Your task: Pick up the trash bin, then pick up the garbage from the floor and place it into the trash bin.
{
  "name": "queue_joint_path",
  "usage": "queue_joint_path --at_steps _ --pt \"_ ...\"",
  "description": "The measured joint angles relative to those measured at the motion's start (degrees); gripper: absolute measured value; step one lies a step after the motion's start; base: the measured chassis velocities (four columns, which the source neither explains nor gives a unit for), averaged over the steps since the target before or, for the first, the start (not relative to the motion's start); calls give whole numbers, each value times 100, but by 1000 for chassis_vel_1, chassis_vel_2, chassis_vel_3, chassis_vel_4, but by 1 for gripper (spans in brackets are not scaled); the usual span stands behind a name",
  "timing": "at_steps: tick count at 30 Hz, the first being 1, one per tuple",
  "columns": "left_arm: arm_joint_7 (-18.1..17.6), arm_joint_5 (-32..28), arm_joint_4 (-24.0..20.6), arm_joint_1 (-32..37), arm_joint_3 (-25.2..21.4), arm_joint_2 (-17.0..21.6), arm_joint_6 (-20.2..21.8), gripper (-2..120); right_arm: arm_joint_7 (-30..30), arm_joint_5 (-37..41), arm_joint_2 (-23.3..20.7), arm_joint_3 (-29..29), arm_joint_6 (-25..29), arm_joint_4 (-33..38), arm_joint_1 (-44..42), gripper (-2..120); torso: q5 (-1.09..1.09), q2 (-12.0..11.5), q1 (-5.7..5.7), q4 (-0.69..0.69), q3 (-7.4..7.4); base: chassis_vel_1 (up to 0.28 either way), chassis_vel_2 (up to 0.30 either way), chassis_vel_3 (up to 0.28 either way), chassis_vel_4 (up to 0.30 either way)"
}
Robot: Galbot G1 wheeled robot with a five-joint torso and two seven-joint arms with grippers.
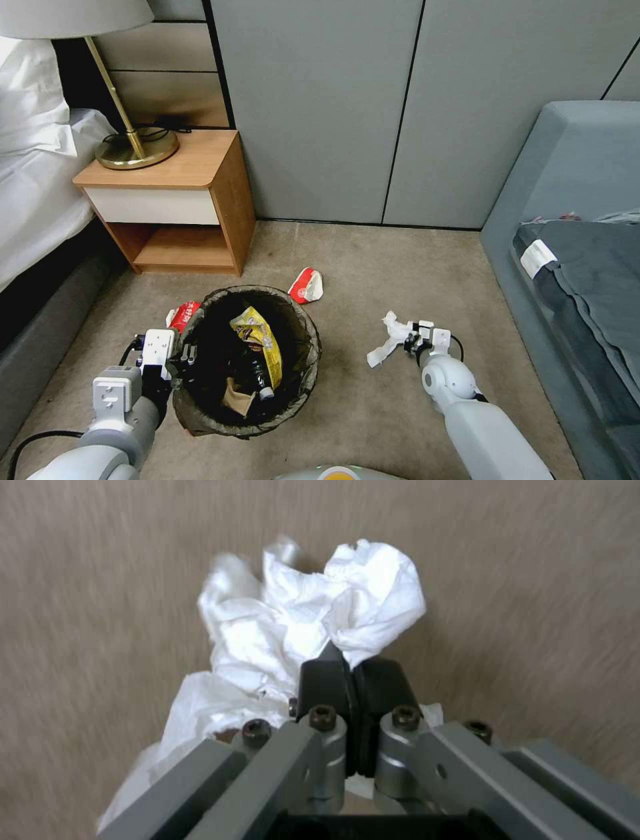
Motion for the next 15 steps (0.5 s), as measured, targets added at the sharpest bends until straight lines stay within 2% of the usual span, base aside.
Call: queue_joint_path --at_steps 8,9,11,14,15 --pt "5 -27 0 -42 4 22 0 3 -39 110 -176 376 -98 624 -29 0 -1 0 0 0 0 0 0 0 0" --pt "8 -30 0 -60 16 23 0 3 -21 191 -263 473 -160 965 -81 0 -1 0 0 0 0 0 0 0 0" --pt "10 -31 0 -69 22 23 0 3 -9 223 -303 508 -176 1119 -106 0 0 0 0 1 0 0 0 0 0" --pt "16 -55 0 -104 56 36 0 3 23 329 -791 682 -185 2284 -297 0 -1 0 0 0 0 0 0 0 0" --pt "16 -55 0 -104 56 36 0 3 23 329 -791 682 -185 2284 -297 0 -1 0 0 0 0 0 0 0 0"
